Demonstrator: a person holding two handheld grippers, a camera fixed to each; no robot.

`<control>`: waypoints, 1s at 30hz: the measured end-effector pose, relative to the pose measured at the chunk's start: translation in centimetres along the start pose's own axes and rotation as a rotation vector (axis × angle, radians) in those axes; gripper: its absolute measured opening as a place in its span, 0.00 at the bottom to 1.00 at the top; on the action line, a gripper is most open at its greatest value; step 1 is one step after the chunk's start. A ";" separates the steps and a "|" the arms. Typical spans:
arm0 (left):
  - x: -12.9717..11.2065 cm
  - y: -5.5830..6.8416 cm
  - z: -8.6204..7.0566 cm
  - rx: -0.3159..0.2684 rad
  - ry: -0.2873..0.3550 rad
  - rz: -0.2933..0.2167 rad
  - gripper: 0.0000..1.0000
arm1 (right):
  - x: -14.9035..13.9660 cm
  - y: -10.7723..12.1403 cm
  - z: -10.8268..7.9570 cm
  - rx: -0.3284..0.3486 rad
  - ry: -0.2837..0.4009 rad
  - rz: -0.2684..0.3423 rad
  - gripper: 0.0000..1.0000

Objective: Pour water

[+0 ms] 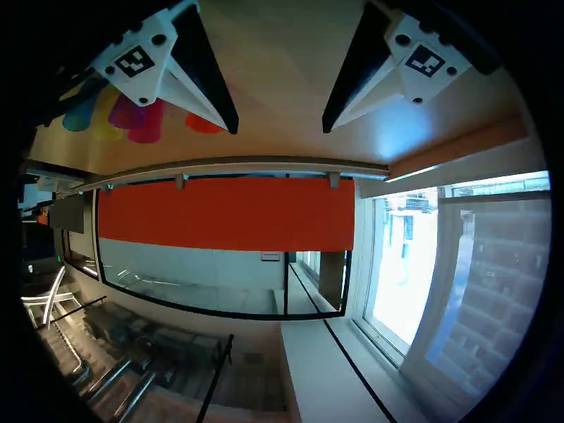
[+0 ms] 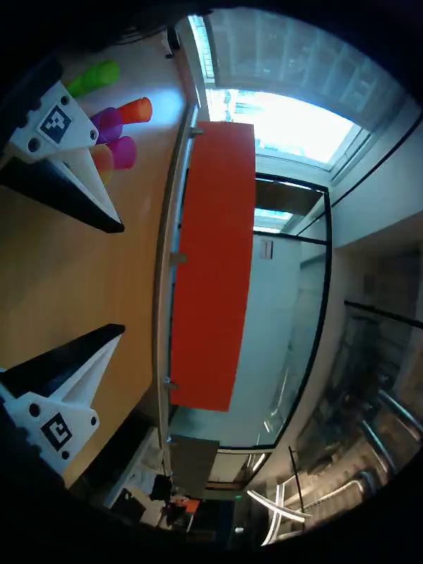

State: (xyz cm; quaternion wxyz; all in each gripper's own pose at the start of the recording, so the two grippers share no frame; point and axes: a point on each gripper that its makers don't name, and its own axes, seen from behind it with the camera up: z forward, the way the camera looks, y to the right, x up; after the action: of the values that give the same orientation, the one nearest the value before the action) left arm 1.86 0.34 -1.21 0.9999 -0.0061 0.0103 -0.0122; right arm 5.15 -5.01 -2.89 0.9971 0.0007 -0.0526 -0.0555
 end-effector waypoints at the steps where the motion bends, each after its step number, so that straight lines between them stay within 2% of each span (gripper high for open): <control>1: 0.1 0.1 0.0 -0.001 0.003 0.003 0.87 | 0.0 0.0 0.0 0.000 0.000 -0.001 1.00; 6: 0.2 0.1 0.2 -0.002 0.014 0.016 0.87 | 0.1 0.0 0.0 0.001 0.000 -0.001 1.00; 15: -0.4 -0.5 0.4 -0.001 0.016 -0.017 0.87 | 0.1 0.4 -0.2 -0.008 -0.001 -0.001 1.00; 30: -1.7 -0.4 1.0 0.008 -0.010 0.019 0.88 | 0.2 0.2 -0.1 -0.006 -0.001 0.001 1.00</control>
State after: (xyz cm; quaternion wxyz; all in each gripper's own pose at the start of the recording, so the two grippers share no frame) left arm 0.21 -0.05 -0.18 1.0000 -0.0022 0.0053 -0.0030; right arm 5.39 -4.88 -3.00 0.9971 -0.0021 -0.0530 -0.0551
